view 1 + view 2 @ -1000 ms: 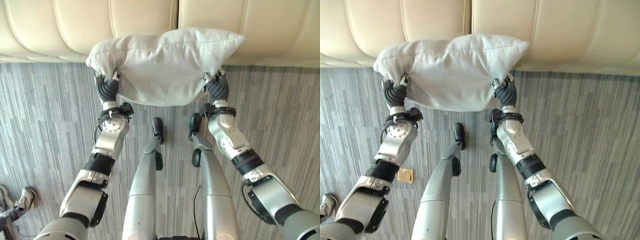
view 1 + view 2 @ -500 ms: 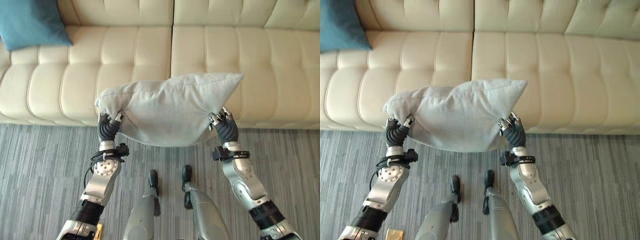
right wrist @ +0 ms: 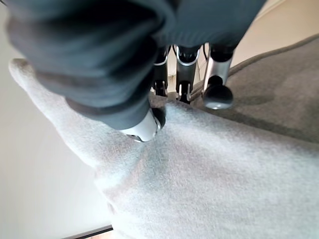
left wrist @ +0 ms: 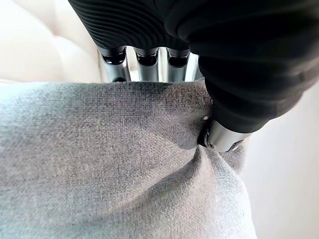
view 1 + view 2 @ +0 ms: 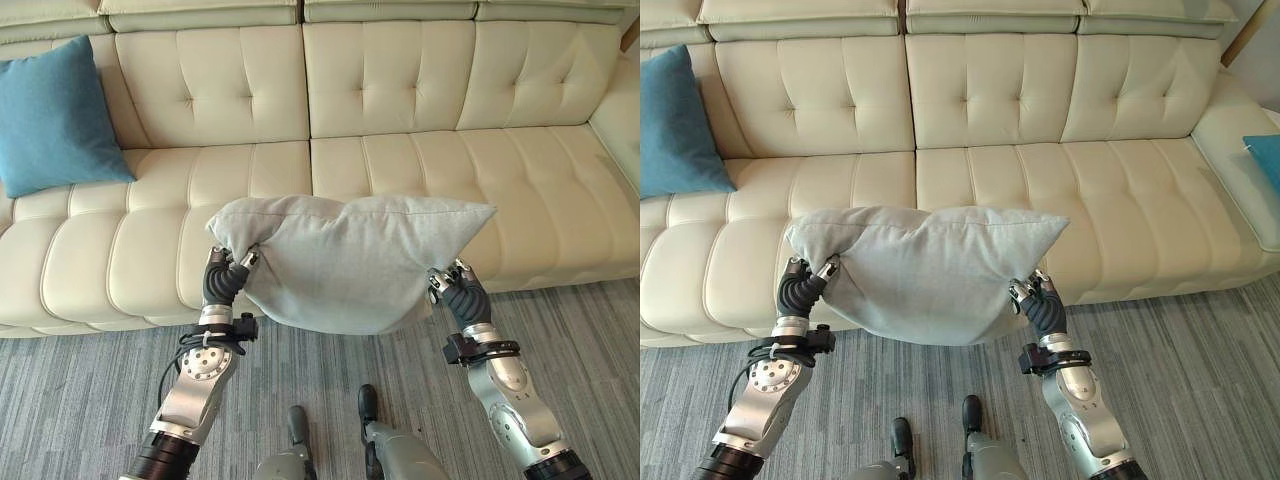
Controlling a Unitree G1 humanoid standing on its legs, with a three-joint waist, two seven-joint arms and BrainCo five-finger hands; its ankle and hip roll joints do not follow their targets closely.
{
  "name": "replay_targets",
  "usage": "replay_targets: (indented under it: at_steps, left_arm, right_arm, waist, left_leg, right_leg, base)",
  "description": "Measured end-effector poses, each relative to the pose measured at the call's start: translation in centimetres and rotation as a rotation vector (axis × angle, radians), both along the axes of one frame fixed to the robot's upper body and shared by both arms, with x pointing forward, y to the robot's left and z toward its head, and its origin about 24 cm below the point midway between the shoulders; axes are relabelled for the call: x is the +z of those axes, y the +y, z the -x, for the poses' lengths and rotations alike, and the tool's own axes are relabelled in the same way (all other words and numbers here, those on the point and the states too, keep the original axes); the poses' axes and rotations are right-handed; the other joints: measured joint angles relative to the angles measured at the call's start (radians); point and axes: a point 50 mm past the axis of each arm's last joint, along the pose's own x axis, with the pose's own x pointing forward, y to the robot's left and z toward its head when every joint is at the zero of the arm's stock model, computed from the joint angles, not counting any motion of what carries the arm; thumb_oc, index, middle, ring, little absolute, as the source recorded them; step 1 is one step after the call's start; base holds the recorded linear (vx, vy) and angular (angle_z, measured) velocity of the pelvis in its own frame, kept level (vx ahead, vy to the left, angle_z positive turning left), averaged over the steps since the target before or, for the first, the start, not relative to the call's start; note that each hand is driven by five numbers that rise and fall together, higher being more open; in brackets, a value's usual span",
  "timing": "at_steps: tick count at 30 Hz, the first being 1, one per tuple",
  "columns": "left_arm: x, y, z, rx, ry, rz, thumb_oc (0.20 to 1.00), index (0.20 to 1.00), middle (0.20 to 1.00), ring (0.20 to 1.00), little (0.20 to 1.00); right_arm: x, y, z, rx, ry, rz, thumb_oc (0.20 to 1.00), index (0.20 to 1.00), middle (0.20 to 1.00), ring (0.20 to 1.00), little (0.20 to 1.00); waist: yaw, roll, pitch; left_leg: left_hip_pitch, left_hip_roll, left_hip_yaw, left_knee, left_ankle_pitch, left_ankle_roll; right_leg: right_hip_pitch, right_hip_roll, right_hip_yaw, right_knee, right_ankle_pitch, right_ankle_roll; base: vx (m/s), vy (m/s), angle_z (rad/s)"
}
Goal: Pick up all the scattered cushions and arrange them neatly on the sofa.
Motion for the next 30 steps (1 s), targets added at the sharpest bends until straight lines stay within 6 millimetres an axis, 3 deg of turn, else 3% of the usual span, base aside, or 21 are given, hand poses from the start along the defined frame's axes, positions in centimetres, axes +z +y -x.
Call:
replay_targets:
  at_steps: [3,5,7,9,10,12,16,18,20,23,24,25,27,29,30]
  left_arm:
    - [-0.5,0.1,0.4,-0.011,0.023,-0.012,0.2,0.2,0.2,0.2,0.2]
    - [-0.8,0.0,0.3,-0.017,0.041,-0.011,0.2,0.2,0.2,0.2,0.2]
    - [-1.2,-0.1,0.3,-0.034,0.07,-0.018,0.2,0.2,0.2,0.2,0.2]
    - [-1.9,-0.2,0.3,-0.04,0.1,0.009,0.2,0.2,0.2,0.2,0.2]
    - [-2.2,-0.3,0.4,-0.041,0.115,0.022,0.2,0.2,0.2,0.2,0.2]
    - [-2.3,-0.3,0.5,-0.04,0.117,0.03,0.2,0.2,0.2,0.2,0.2]
    - [-2.3,-0.5,0.3,-0.043,0.118,0.038,0.2,0.2,0.2,0.2,0.2]
    - [-2.4,-0.7,0.2,-0.05,0.118,0.043,0.2,0.2,0.2,0.2,0.2]
    - [-2.9,-1.0,0.5,-0.066,0.142,0.053,0.2,0.2,0.2,0.2,0.2]
    - [-3.3,-1.1,1.1,-0.071,0.152,0.066,0.2,0.2,0.2,0.2,0.2]
    - [-3.0,-1.2,1.1,-0.084,0.142,0.062,0.2,0.2,0.2,0.2,0.2]
    - [-2.8,-1.3,1.0,-0.093,0.134,0.064,0.2,0.2,0.2,0.2,0.2]
    - [-2.8,-1.6,0.9,-0.118,0.131,0.07,0.2,0.2,0.2,0.2,0.2]
    - [-2.7,-2.3,0.8,-0.136,0.127,0.089,0.2,0.2,0.2,0.2,0.2]
    - [-2.7,-2.4,0.8,-0.14,0.125,0.094,0.2,0.2,0.2,0.2,0.2]
  right_arm:
    - [-0.2,0.2,0.1,0.005,0.009,-0.004,0.2,0.2,0.2,0.2,0.2]
    - [-0.4,0.3,0.1,0.011,0.018,-0.018,0.2,0.2,0.2,0.2,0.2]
    - [-0.7,0.2,0.3,0.007,0.037,-0.028,0.2,0.2,0.2,0.2,0.2]
    - [-1.1,0.1,0.2,-0.003,0.055,-0.045,0.2,0.2,0.2,0.2,0.2]
    - [-1.5,0.0,0.2,-0.01,0.071,-0.051,0.2,0.2,0.2,0.2,0.2]
    - [-1.4,-0.1,0.1,-0.01,0.069,-0.047,0.2,0.2,0.2,0.2,0.2]
    - [-1.3,-0.2,0.2,-0.007,0.065,-0.061,0.2,0.2,0.2,0.2,0.2]
    - [-1.7,-0.4,0.5,-0.015,0.081,-0.062,0.2,0.2,0.2,0.2,0.2]
    - [-2.9,-0.9,1.5,-0.032,0.132,-0.06,0.2,0.2,0.2,0.2,0.2]
    - [-3.3,-1.4,1.9,-0.034,0.156,-0.044,0.2,0.2,0.2,0.2,0.2]
    - [-3.1,-1.8,1.7,-0.037,0.146,-0.03,0.2,0.2,0.2,0.2,0.2]
    - [-2.8,-2.2,1.6,-0.041,0.131,-0.025,0.2,0.2,0.2,0.2,0.2]
    - [-2.1,-3.1,1.3,-0.056,0.105,-0.003,0.2,0.2,0.2,0.2,0.2]
    - [-1.5,-3.5,1.1,-0.07,0.077,-0.004,0.2,0.2,0.2,0.2,0.2]
    - [-1.2,-3.6,1.0,-0.075,0.064,-0.007,0.2,0.2,0.2,0.2,0.2]
  waist:
    - [0.0,-0.033,-0.022]
    - [0.001,-0.042,-0.024]
    - [-0.01,-0.051,-0.026]
    - [-0.017,-0.043,-0.023]
    - [-0.023,-0.037,-0.02]
    - [-0.024,-0.024,-0.008]
    - [-0.035,0.002,0.009]
    - [-0.046,-0.004,0.01]
    - [-0.048,-0.002,0.01]
    - [-0.049,0.041,0.005]
    - [-0.046,0.049,0.002]
    - [-0.047,0.045,0.0]
    - [-0.062,0.054,-0.004]
    - [-0.063,0.051,-0.006]
    - [-0.061,0.051,-0.006]
  left_leg:
    - [-0.029,-0.004,0.023,0.016,-0.009,0.013]
    - [-0.046,-0.002,0.023,0.034,-0.021,0.038]
    - [-0.055,-0.014,0.03,0.049,-0.035,0.038]
    - [-0.065,-0.009,0.03,0.059,-0.044,0.046]
    - [-0.067,-0.01,0.02,0.06,-0.046,0.055]
    - [-0.073,-0.005,0.013,0.062,-0.048,0.065]
    - [-0.084,-0.003,-0.053,0.081,-0.049,0.063]
    - [-0.074,-0.021,-0.102,0.076,-0.055,0.049]
    - [-0.029,-0.017,-0.155,0.064,-0.076,0.011]
    - [0.023,0.052,-0.171,0.037,-0.097,-0.029]
    - [0.007,0.078,-0.163,0.109,-0.097,-0.056]
    - [-0.019,0.09,-0.161,0.214,-0.13,-0.092]
    - [-0.059,0.111,-0.16,0.35,-0.142,-0.108]
    - [-0.106,0.127,-0.13,0.45,-0.153,-0.102]
    - [-0.108,0.124,-0.124,0.441,-0.153,-0.102]
  right_leg:
    - [-0.03,-0.002,0.025,-0.005,0.014,0.016]
    - [-0.062,-0.002,0.034,0.034,0.031,0.044]
    - [-0.075,-0.008,0.052,0.054,0.038,0.058]
    - [-0.141,-0.013,0.056,0.17,0.029,0.068]
    - [-0.217,-0.017,0.058,0.281,-0.04,0.101]
    - [-0.265,-0.013,0.048,0.276,-0.091,0.109]
    - [-0.289,-0.02,0.038,0.164,-0.105,0.125]
    - [-0.275,-0.05,0.017,0.115,-0.103,0.127]
    - [-0.213,-0.057,-0.011,0.108,-0.066,0.087]
    - [-0.184,-0.007,-0.066,0.157,-0.07,0.043]
    - [-0.175,0.012,-0.096,0.169,-0.085,0.017]
    - [-0.166,0.014,-0.117,0.17,-0.062,-0.003]
    - [-0.14,0.041,-0.118,0.165,-0.095,-0.053]
    - [-0.124,0.054,-0.097,0.163,-0.079,-0.067]
    - [-0.12,0.057,-0.089,0.162,-0.075,-0.074]
  base:
    - [-0.01,0.144,-0.23]
    - [0.0,0.099,-0.27]
    - [0.11,0.15,-0.19]
    - [0.2,0.09,-0.09]
    - [0.19,0.052,0.07]
    - [0.2,0.004,0.06]
    - [0.33,-0.082,0.46]
    - [0.44,-0.222,0.96]
    - [0.36,-0.244,0.82]
    - [0.25,-0.251,0.36]
    - [0.2,-0.231,0.11]
    - [0.23,-0.191,0.01]
    - [0.27,-0.148,-0.09]
    - [0.21,-0.068,-0.29]
    - [0.19,-0.046,-0.37]
